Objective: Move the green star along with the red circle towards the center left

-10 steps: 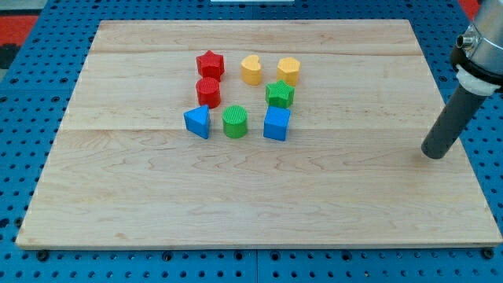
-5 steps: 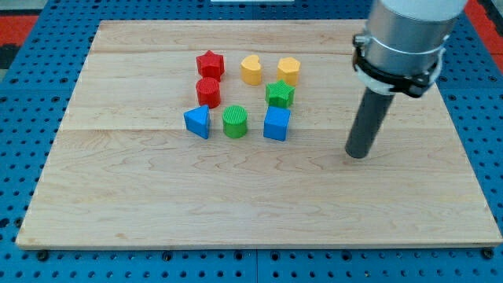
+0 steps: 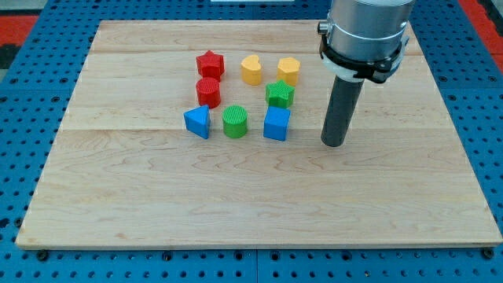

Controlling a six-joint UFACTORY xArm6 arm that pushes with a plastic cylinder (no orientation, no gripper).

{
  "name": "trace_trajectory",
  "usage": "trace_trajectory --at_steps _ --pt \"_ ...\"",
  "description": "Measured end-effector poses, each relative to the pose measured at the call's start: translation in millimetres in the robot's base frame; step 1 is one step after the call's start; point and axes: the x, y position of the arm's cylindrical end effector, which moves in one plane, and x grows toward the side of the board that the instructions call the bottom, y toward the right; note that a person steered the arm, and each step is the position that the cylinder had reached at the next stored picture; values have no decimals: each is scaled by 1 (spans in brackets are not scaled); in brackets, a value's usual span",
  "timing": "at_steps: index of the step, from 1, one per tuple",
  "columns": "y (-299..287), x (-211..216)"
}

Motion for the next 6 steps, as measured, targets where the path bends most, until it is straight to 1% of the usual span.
trace_trajectory --at_steps 1,2,3,4,5,6 --pt "-44 -32" --pt "-54 -48" --pt "-48 -61" --pt "-17 -66" --pt "-56 -100" --pt "-88 -102"
